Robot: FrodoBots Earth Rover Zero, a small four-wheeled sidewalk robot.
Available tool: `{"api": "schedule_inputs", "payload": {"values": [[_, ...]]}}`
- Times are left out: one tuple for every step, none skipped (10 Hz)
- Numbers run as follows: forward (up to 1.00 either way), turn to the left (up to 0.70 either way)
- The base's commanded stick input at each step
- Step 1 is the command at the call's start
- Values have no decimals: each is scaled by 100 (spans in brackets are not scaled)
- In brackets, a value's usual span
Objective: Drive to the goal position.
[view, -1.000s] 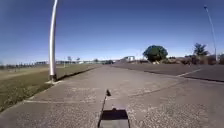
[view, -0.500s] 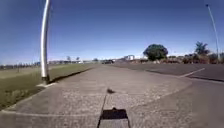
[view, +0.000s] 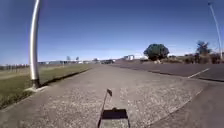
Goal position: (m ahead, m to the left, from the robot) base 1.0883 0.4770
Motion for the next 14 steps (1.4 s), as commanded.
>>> {"api": "schedule_inputs", "payload": {"values": [[0,0],[0,0],[0,0],[0,0],[0,0],[0,0],[0,0],[0,0],[0,0],[23,0],[47,0],[70,0],[93,0],[100,2]]}}
